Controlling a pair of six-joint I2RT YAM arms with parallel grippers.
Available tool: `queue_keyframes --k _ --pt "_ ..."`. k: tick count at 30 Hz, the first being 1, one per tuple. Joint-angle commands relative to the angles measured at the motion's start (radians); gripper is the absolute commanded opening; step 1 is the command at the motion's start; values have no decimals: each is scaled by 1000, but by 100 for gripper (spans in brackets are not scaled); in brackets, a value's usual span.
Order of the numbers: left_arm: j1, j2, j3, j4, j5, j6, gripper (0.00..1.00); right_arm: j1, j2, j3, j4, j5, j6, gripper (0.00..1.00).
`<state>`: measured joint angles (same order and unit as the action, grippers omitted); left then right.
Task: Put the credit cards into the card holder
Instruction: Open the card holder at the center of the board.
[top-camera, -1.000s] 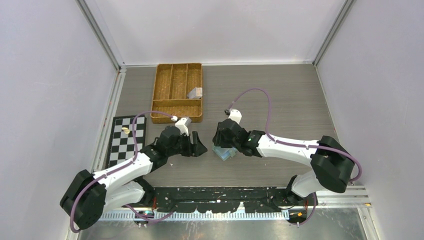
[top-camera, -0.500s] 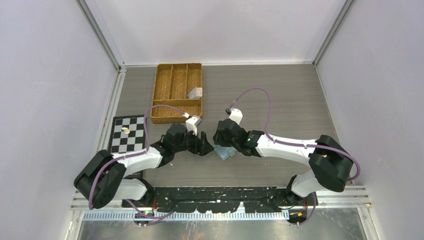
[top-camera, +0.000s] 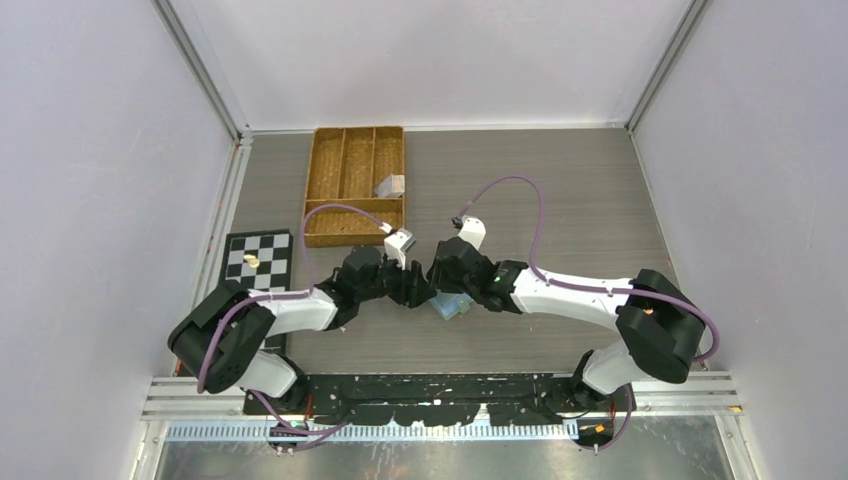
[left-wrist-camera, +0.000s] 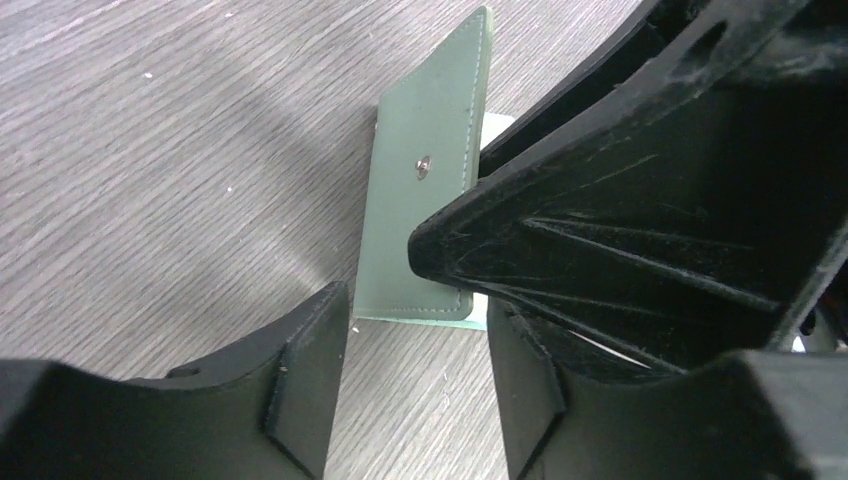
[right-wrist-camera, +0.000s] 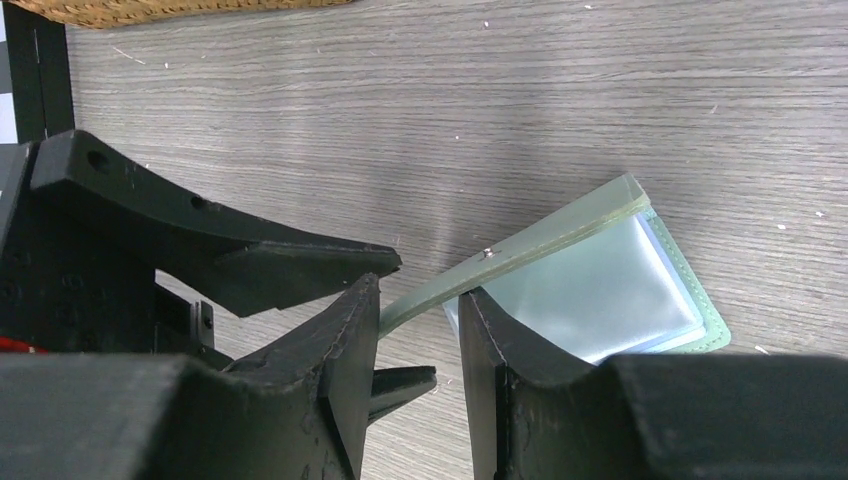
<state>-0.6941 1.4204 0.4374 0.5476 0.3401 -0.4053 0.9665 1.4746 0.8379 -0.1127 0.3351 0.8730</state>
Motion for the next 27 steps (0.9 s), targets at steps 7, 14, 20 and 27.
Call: queue_keyframes --k 7,14,20,27 --pt "-68 29 1 201 -102 45 17 -12 -2 5 39 30 45 40" --pt "-73 -12 -20 168 -171 5 0 -17 -49 -12 14 59 51 40" --pt "-97 -85 -47 16 -324 -148 0 -23 -115 -62 -27 67 80 45" --pt "-105 -165 -84 -100 -398 -272 0 -52 -139 -168 59 -29 113 50"
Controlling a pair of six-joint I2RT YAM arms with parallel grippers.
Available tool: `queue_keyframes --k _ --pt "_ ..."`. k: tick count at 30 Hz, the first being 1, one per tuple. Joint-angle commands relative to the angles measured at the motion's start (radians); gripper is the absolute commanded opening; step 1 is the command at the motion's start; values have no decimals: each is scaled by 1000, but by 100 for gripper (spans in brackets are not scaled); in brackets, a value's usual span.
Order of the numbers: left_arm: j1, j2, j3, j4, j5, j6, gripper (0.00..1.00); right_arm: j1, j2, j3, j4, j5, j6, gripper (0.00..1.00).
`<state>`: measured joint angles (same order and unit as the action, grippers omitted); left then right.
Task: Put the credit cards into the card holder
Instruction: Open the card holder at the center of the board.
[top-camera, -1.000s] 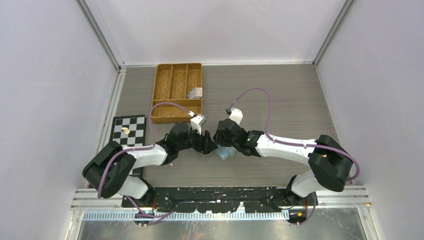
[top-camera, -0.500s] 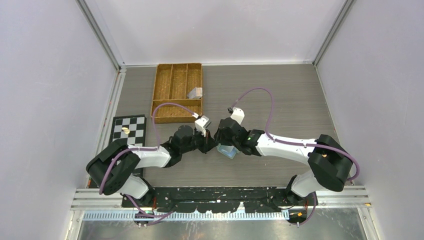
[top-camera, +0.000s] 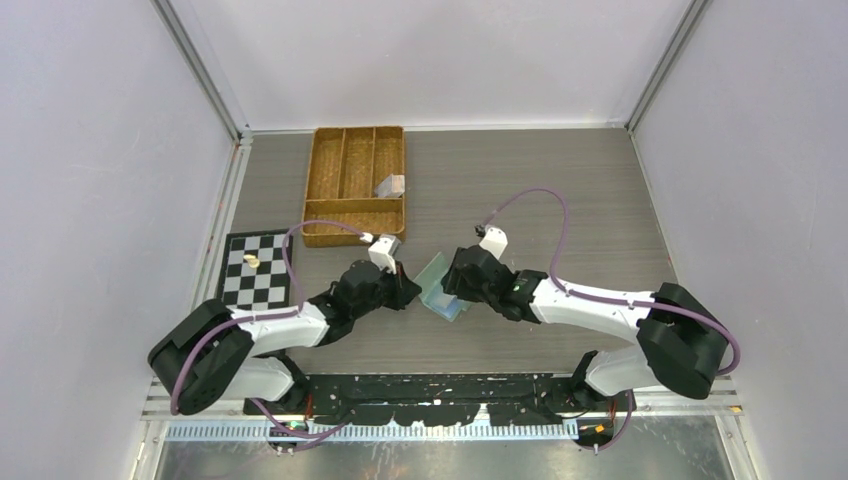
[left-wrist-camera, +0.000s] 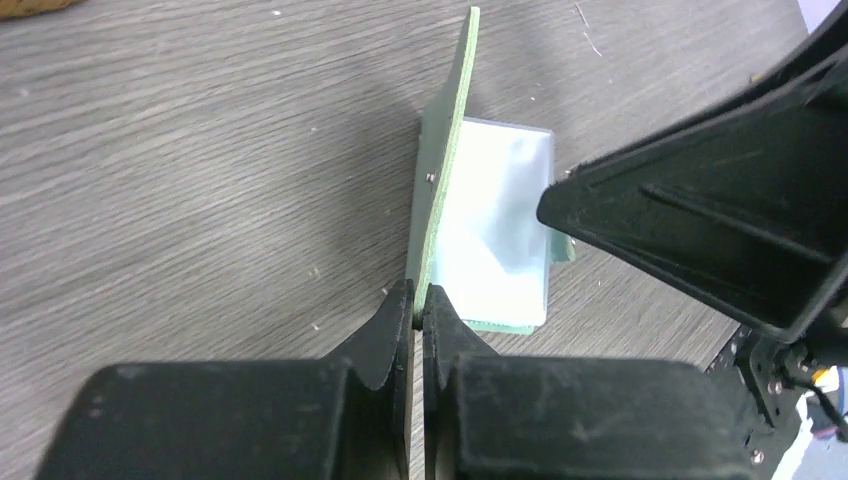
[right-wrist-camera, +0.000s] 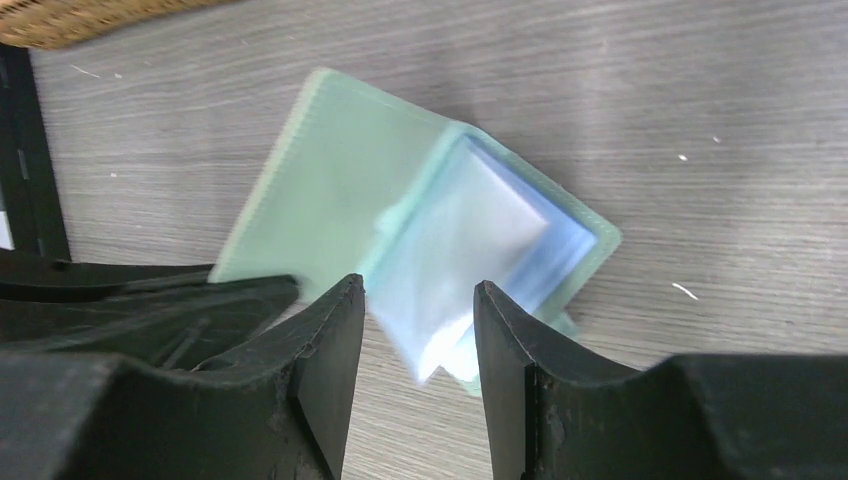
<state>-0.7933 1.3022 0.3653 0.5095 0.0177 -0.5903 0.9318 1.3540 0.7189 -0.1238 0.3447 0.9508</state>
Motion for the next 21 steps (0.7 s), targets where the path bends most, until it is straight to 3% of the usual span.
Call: queue_keyframes --k 1,4,21 --pt "-6 -53 -13 -73 -76 -95 0 -23 -15 -62 101 -70 42 50" --pt "-6 -61 -13 -103 -91 -120 0 -36 7 -83 160 -123 69 50" --pt "-6 -15 7 -231 -148 -204 0 -50 53 -106 96 -93 170 56"
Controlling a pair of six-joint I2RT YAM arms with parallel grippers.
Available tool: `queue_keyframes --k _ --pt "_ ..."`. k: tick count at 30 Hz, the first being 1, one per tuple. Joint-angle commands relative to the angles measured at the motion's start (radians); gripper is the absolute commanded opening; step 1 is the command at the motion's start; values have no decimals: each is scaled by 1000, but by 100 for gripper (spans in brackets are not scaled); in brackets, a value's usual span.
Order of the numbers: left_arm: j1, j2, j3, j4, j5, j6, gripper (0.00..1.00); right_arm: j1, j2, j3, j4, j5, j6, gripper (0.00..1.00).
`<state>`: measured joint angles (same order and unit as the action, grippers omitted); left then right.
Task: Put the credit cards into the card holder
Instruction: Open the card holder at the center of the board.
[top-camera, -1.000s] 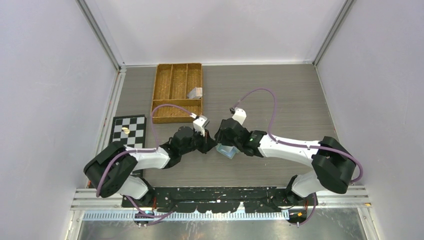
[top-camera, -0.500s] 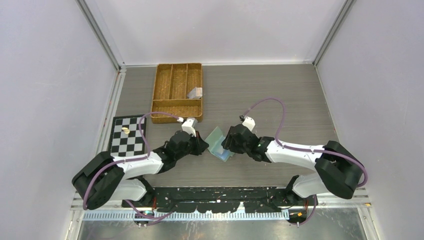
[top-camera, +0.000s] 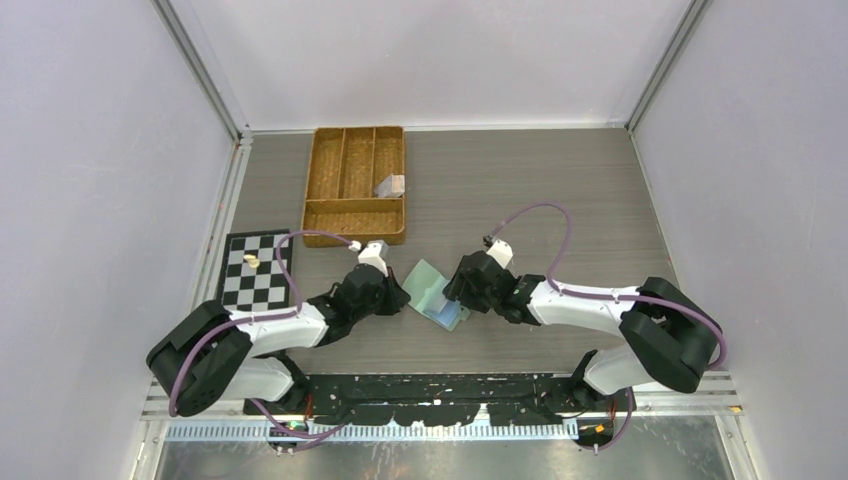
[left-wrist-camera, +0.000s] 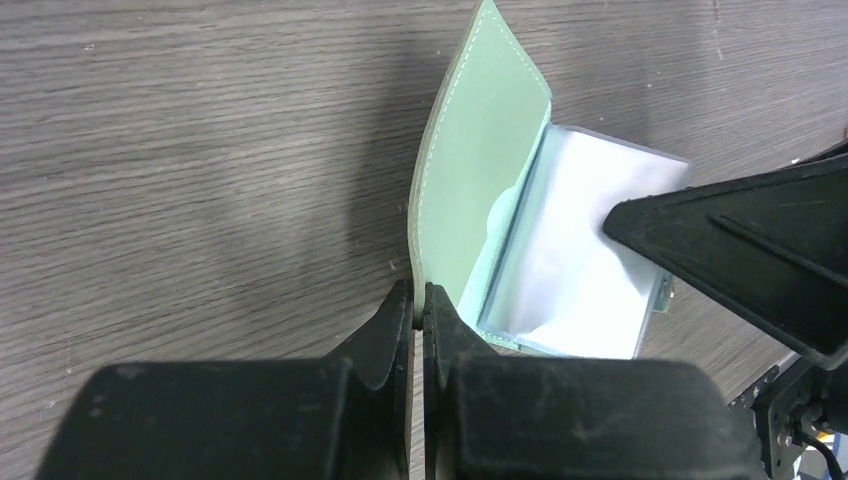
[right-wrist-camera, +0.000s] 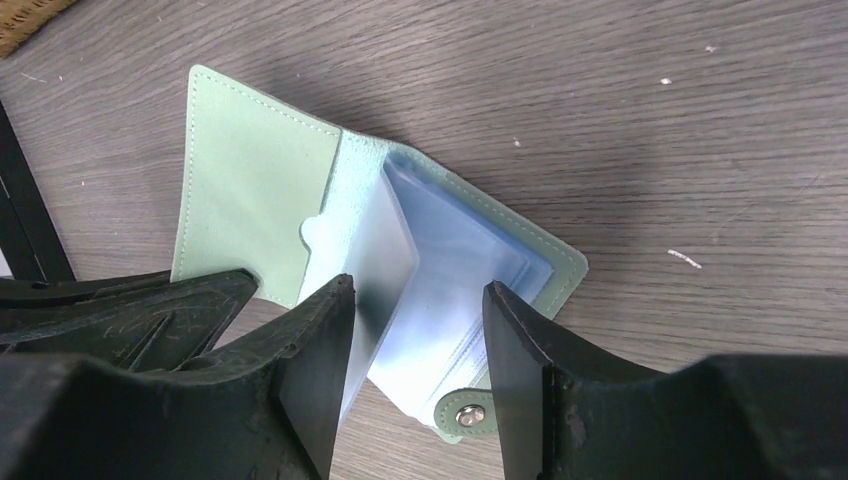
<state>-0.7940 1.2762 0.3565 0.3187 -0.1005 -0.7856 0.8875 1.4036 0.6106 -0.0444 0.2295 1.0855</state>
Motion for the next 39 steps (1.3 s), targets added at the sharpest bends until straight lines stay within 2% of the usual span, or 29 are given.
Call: queue_keyframes --k 1,12,24,32,39 --pt "-5 13 16 -41 -29 -8 0 -6 3 -2 25 20 34 56" --pt "-5 35 25 -46 -24 -12 0 -10 2 -26 34 7 74 64" --pt "-5 38 5 -9 27 -8 0 -11 89 -39 231 -74 89 64" --pt "-5 37 -23 -4 56 -19 0 -10 167 19 378 -146 65 62" --pt "-6 10 -31 -19 63 -16 0 -10 195 94 389 -166 32 62"
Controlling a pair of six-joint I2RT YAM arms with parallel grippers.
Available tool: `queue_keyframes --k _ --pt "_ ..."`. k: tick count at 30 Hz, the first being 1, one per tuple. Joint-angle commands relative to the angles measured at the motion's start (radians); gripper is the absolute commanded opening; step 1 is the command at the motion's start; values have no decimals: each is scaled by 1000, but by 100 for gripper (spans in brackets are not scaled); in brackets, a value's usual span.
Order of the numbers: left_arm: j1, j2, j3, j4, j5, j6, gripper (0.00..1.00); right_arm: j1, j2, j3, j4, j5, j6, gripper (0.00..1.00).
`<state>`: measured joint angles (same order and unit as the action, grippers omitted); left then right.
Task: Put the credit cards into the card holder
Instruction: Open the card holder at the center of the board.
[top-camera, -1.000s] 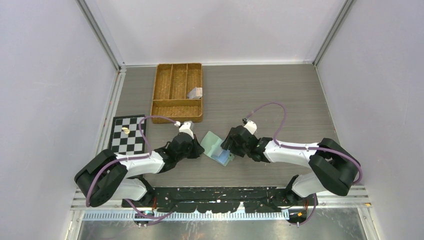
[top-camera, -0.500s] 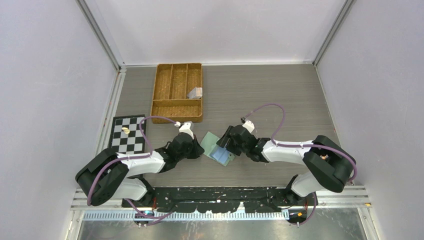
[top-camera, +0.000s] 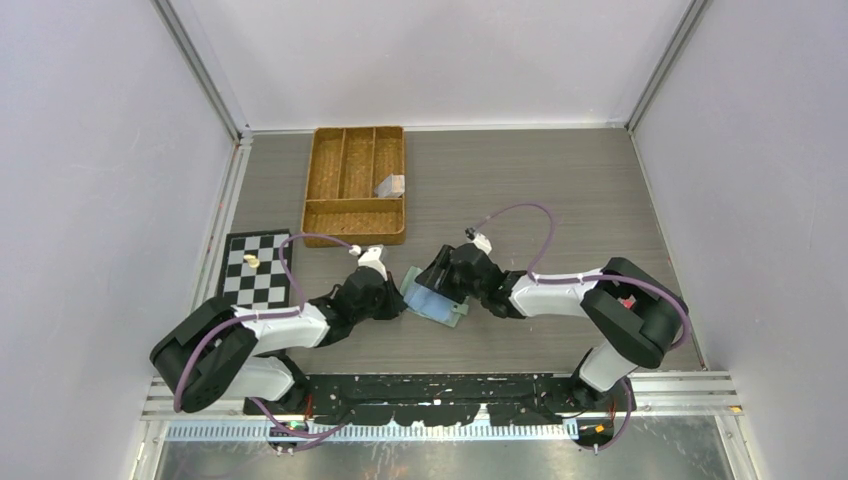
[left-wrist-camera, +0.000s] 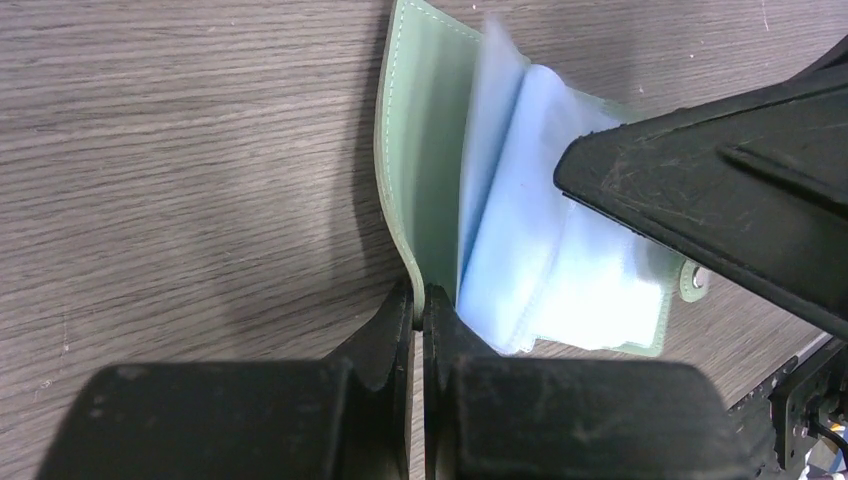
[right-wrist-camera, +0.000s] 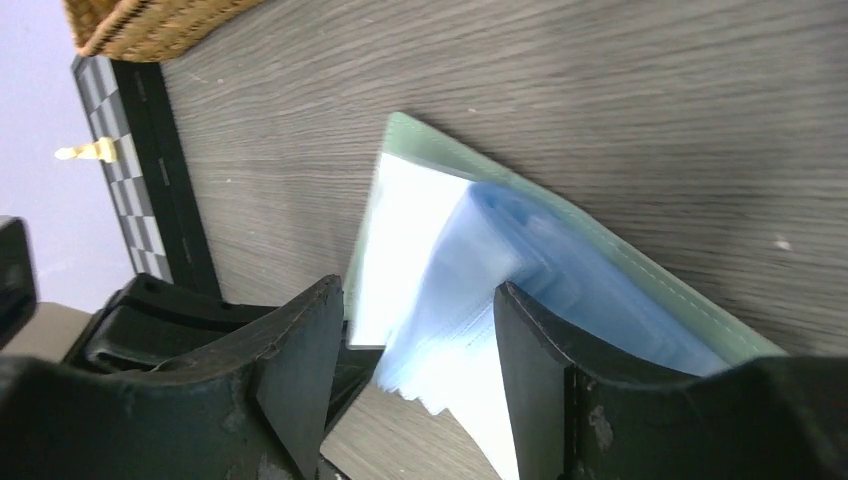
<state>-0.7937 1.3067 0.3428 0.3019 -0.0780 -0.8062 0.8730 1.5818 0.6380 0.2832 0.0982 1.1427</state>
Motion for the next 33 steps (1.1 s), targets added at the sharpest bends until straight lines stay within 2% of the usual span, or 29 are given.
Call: queue_keyframes --k 1,14,15,21,23,28,33 --pt "-6 -23 -18 -4 42 5 0 4 21 76 60 -36 -27 62" --pt "-6 -59 -12 -40 42 12 0 4 62 123 72 -48 -45 62" --pt "-6 -65 -10 -50 42 13 2 4 63 123 70 -43 -44 62" --pt "-6 -164 -5 -161 34 29 32 4 83 121 42 -17 -47 62" --pt "-6 -226 -8 -222 24 33 39 4 91 121 43 -18 -46 62" --pt "-6 -379 -11 -370 1 45 48 4 111 129 46 -23 -49 62" --pt "-1 -437 7 -392 7 88 59 4 118 131 67 -46 -52 62"
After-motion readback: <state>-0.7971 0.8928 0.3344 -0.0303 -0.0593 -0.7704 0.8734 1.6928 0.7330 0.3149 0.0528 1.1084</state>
